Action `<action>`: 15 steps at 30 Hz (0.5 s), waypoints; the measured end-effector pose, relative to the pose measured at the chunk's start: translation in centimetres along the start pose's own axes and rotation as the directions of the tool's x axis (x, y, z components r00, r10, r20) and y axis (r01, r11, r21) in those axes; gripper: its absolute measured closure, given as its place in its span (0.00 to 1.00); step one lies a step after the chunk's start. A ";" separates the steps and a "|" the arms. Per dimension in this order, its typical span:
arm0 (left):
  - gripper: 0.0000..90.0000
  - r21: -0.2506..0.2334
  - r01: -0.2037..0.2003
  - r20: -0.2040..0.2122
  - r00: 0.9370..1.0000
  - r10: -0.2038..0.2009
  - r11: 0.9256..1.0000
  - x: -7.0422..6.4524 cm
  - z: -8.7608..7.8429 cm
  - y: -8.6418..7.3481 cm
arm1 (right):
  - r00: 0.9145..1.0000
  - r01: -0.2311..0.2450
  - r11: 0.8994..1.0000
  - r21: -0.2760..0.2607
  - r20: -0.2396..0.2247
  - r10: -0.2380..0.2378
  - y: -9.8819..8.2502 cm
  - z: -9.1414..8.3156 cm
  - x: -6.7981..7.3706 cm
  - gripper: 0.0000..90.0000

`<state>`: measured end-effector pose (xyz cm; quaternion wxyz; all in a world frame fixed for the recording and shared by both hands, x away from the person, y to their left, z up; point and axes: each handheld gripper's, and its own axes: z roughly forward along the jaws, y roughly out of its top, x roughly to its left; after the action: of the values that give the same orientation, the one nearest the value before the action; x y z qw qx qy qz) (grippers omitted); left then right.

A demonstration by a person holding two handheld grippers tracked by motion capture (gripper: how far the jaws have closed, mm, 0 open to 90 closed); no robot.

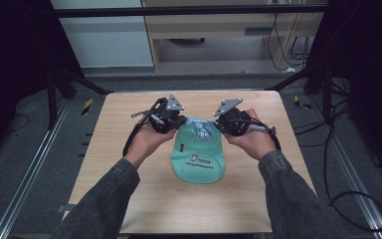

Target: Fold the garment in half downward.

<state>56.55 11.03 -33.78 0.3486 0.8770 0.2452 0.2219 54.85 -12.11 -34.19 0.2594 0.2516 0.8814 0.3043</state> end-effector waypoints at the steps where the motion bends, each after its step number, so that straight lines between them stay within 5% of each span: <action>1: 0.96 0.000 0.000 0.000 1.000 0.000 1.000 0.0 0.0 0.0 | 1.000 0.000 1.000 0.000 0.000 0.000 0.0 0.0 0.0 0.94; 5: 0.96 -0.003 0.029 0.021 0.999 -0.029 1.000 0.2 0.0 -0.1 | 1.000 -0.007 1.000 0.000 -0.005 0.007 0.0 0.0 -0.2 0.94; 15: 0.96 0.010 -0.014 0.013 1.000 0.014 1.000 -0.6 0.4 0.1 | 1.000 -0.006 1.000 0.025 -0.015 0.006 -0.6 1.2 0.2 0.91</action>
<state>56.34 10.43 -34.04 0.3443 0.8819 0.2377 0.2173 55.21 -11.89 -35.45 0.2489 0.2552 0.8861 0.2961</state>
